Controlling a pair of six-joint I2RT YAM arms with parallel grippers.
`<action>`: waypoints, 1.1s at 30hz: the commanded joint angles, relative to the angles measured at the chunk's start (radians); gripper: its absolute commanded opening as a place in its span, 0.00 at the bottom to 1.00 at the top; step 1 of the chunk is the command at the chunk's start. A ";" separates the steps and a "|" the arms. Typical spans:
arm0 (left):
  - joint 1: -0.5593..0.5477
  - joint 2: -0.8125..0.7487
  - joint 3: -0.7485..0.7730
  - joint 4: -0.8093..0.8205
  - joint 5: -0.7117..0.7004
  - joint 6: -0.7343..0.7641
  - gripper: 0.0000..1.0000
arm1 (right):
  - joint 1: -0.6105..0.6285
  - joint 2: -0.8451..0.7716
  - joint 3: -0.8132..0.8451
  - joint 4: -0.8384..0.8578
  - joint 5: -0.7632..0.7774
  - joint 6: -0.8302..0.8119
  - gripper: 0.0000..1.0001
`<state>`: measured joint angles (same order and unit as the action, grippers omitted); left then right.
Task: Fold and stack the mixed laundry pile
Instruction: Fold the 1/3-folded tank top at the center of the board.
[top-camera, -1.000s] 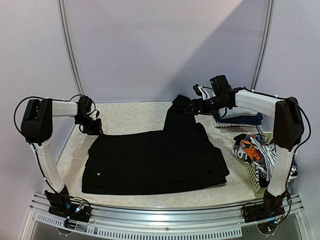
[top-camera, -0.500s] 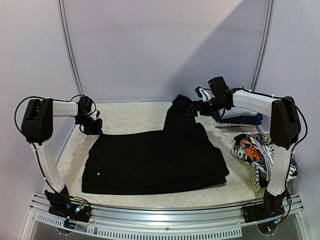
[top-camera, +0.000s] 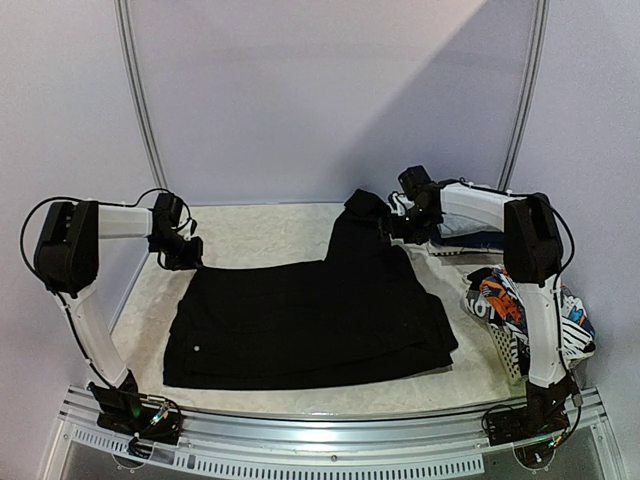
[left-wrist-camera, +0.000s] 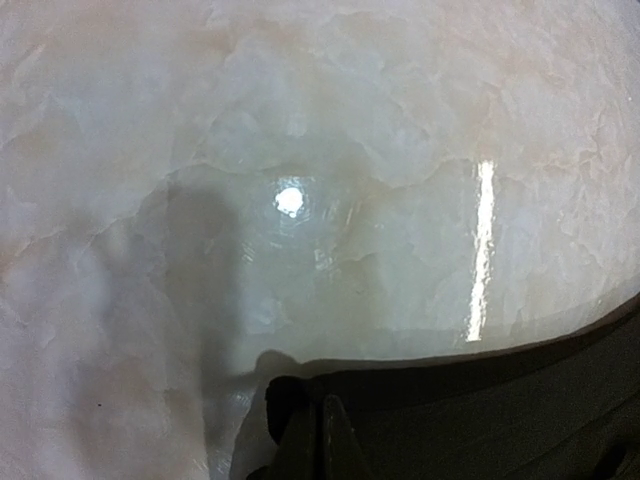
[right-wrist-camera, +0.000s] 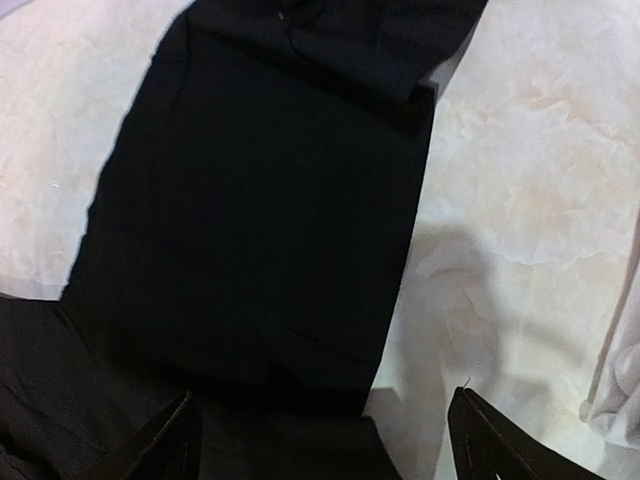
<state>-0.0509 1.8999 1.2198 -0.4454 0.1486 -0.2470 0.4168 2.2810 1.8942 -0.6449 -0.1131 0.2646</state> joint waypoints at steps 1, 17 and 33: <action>-0.015 -0.022 -0.007 0.023 -0.016 -0.001 0.00 | -0.002 0.074 0.082 -0.065 0.000 -0.005 0.84; -0.027 -0.008 0.011 0.018 -0.022 0.004 0.00 | -0.020 0.150 0.115 -0.029 -0.244 -0.006 0.08; -0.033 -0.099 0.008 -0.002 -0.051 0.008 0.00 | -0.072 -0.047 -0.055 0.085 -0.282 -0.115 0.05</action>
<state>-0.0727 1.8759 1.2510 -0.4458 0.1223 -0.2466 0.3542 2.3516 1.9076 -0.6147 -0.3779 0.2108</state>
